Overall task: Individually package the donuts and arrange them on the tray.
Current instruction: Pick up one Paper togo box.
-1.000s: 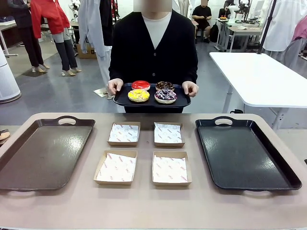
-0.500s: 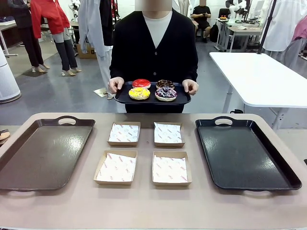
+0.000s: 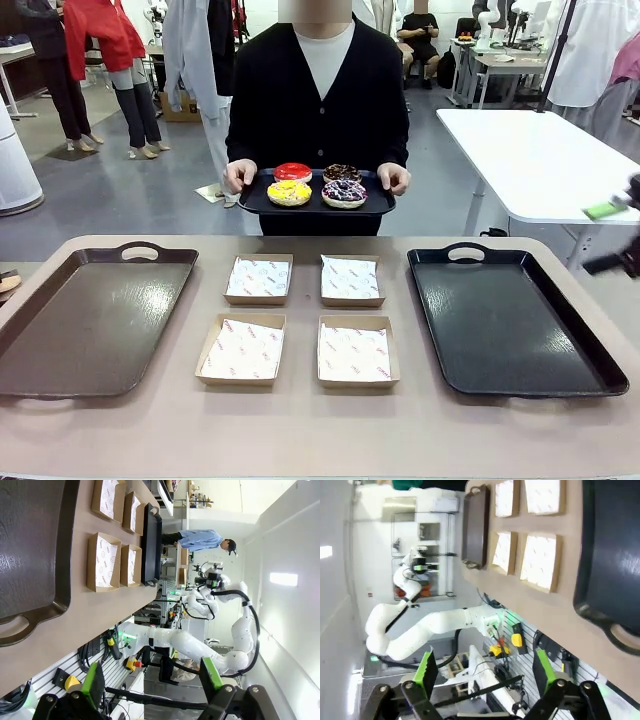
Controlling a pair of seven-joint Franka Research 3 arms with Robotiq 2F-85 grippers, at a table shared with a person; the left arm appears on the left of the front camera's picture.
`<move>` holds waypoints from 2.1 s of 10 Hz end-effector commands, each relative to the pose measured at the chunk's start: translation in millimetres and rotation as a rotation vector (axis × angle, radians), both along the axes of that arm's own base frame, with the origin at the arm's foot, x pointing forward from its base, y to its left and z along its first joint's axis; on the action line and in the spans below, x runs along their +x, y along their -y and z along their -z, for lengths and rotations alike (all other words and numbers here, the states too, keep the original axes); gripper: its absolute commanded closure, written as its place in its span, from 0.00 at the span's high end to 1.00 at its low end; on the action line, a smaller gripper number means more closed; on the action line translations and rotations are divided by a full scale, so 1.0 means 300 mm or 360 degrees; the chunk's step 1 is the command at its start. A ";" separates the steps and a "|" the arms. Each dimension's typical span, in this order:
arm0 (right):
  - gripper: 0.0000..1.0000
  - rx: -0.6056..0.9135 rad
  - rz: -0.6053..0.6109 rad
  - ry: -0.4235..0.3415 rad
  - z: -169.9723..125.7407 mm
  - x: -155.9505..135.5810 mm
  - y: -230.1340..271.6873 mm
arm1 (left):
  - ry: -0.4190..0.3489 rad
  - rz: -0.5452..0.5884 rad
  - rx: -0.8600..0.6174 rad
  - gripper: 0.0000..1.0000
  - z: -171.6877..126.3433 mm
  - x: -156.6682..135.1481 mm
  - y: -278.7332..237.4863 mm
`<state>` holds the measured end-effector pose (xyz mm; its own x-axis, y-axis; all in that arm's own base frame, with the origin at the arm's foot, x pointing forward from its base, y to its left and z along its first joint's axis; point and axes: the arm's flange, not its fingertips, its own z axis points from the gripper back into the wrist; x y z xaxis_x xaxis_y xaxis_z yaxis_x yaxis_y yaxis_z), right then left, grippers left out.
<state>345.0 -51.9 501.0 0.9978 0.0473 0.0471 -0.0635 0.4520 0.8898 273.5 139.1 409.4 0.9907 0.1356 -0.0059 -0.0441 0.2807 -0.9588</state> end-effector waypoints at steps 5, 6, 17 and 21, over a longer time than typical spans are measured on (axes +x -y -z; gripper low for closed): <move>1.00 -0.1163 0.0033 0.0093 0.012 0.394 -0.617 | -0.0009 -0.0006 -0.0009 1.00 -0.003 -0.001 0.000; 1.00 -0.1275 0.0040 0.0150 0.055 0.466 -0.682 | -0.0009 -0.0006 -0.0009 1.00 -0.003 -0.001 0.000; 1.00 -0.1361 -0.0142 0.0341 0.219 0.567 -0.886 | -0.0009 -0.0006 -0.0009 1.00 -0.003 -0.001 0.000; 1.00 -0.1361 -0.0142 0.0341 0.219 0.567 -0.886 | -0.0009 -0.0006 -0.0009 1.00 -0.003 -0.001 0.000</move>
